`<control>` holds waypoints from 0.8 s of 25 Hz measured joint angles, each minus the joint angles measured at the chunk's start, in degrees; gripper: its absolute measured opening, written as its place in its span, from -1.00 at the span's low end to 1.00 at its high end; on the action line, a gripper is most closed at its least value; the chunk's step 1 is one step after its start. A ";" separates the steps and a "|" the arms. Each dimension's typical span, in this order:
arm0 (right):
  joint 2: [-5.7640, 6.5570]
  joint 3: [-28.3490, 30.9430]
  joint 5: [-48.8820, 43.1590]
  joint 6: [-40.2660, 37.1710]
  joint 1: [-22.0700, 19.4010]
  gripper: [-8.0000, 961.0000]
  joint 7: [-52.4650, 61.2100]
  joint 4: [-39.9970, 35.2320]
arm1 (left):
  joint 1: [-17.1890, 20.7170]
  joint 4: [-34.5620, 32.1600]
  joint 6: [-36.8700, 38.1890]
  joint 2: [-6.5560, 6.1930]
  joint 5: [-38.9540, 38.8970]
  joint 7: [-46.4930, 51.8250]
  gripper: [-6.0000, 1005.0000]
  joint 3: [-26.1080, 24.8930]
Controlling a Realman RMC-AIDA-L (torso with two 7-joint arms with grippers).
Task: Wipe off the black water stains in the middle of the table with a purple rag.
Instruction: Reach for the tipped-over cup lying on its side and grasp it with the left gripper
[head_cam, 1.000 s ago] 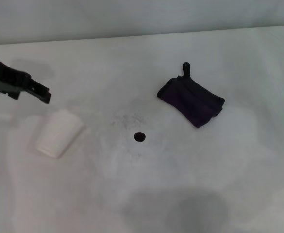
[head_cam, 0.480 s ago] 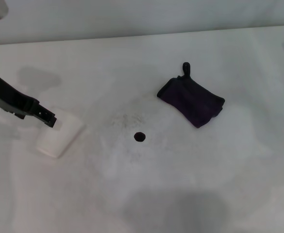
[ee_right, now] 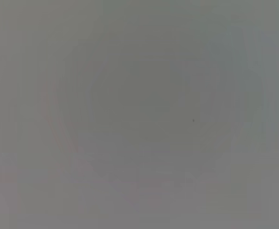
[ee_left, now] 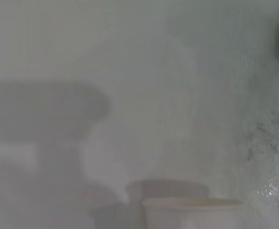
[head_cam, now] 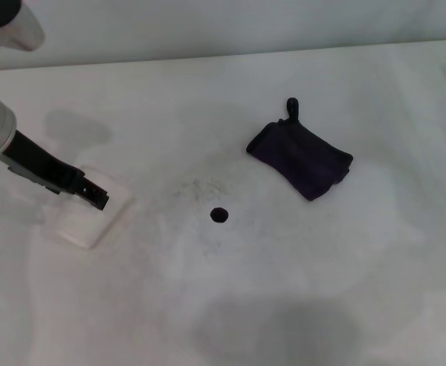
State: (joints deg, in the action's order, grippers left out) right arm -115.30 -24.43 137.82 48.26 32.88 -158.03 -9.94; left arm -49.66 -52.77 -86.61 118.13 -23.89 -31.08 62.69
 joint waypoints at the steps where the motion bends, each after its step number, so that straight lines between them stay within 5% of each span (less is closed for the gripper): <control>1: -0.01 0.00 0.00 0.00 0.00 0.82 0.00 -0.01 | 0.00 0.12 0.06 0.05 0.27 0.01 0.73 0.38; 20: -0.10 0.00 0.17 -0.06 0.79 0.82 0.00 0.10 | 1.59 4.68 11.26 0.71 -0.97 -0.21 0.71 6.75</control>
State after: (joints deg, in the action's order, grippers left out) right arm -115.41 -24.43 137.99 48.20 33.67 -158.03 -9.85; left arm -48.07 -48.08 -75.35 118.84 -24.86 -31.29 69.44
